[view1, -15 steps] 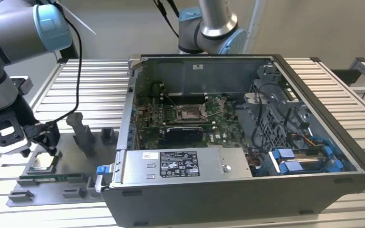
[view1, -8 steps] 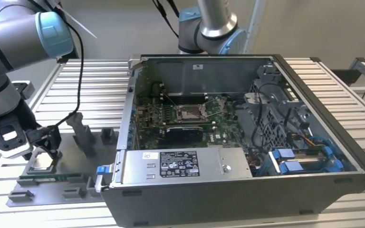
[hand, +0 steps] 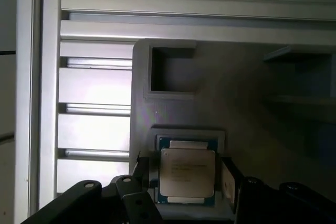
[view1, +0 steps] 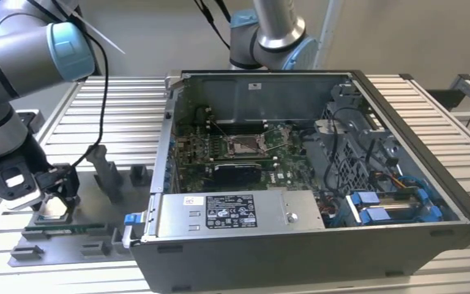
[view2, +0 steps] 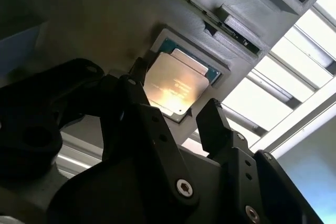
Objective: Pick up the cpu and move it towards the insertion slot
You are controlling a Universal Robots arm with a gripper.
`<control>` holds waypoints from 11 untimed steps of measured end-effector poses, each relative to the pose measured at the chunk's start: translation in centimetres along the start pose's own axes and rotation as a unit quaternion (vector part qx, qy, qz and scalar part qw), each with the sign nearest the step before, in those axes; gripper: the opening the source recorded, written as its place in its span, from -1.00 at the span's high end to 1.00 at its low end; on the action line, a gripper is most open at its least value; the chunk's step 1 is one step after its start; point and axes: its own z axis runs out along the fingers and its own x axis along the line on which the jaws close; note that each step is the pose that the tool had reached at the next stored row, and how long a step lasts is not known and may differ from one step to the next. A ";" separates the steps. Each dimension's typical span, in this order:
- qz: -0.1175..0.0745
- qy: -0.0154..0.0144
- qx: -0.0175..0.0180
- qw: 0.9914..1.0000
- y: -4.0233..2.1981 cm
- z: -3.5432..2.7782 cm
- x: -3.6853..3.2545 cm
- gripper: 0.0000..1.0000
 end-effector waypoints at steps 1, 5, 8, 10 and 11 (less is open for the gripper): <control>-0.001 0.000 0.000 1.000 -0.02 0.07 0.01 -1.00; -0.004 0.000 0.000 1.000 -0.04 0.26 0.00 -1.00; -0.006 0.000 0.000 1.000 -0.04 0.32 -0.03 -1.00; -0.007 0.000 0.000 1.000 -0.04 0.36 -0.06 -1.00; -0.008 0.000 0.000 1.000 -0.04 0.37 -0.08 -1.00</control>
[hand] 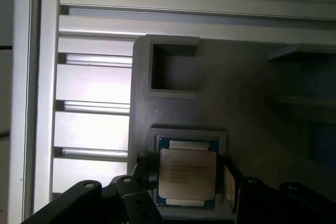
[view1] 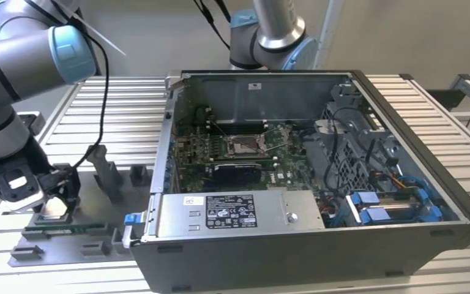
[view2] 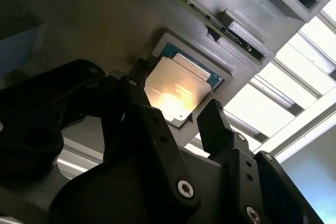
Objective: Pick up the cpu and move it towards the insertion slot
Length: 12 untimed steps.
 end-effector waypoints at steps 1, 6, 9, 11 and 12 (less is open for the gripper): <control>-0.001 0.000 0.000 1.000 0.00 0.01 -0.03 -1.00; -0.002 0.000 0.000 1.000 0.00 0.01 -0.15 -1.00; -0.003 0.000 0.000 1.000 -0.01 0.00 -0.17 -1.00; -0.003 0.000 0.000 1.000 -0.01 0.00 -0.17 -1.00; -0.003 0.000 0.000 1.000 -0.01 0.00 -0.18 -1.00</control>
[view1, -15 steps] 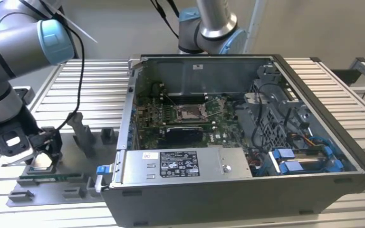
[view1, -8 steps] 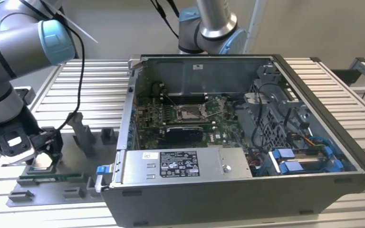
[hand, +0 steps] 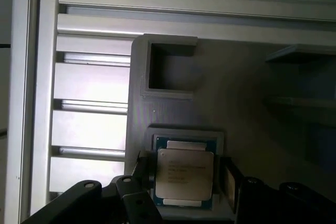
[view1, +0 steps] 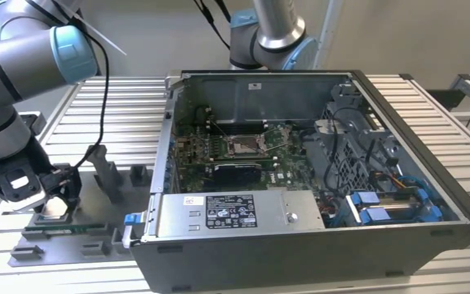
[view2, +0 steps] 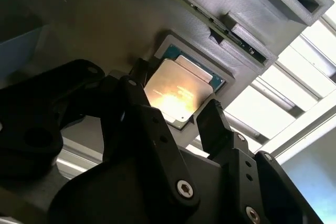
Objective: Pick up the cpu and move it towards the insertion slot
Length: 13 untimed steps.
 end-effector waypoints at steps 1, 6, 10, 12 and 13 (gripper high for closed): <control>0.000 0.000 0.000 1.000 0.00 0.00 0.00 -1.00; 0.000 0.000 0.000 1.000 0.00 0.00 0.00 1.00; 0.000 0.000 0.000 1.000 0.00 0.00 0.00 1.00; 0.000 0.000 0.000 1.000 0.00 0.00 0.00 1.00; 0.000 0.000 0.000 1.000 0.00 -0.01 0.00 1.00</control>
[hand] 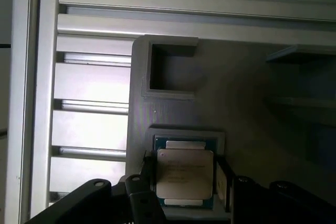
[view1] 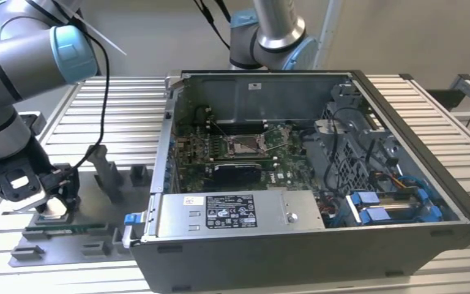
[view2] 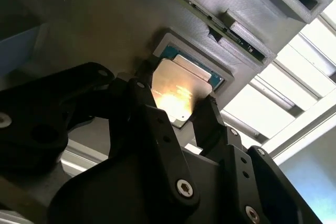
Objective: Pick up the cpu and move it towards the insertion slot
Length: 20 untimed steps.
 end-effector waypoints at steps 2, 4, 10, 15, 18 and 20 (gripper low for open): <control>0.000 0.000 0.000 1.000 0.00 -0.10 0.00 1.00; 0.000 0.000 0.000 1.000 0.03 -0.90 -0.01 1.00; 0.000 0.000 0.000 1.000 0.13 -3.61 -0.04 1.00; 0.000 0.000 0.000 1.000 0.21 -5.88 -0.06 1.00; 0.000 0.000 0.000 1.000 0.26 -7.26 -0.08 1.00; 0.000 0.000 0.000 1.000 0.29 -8.16 -0.09 1.00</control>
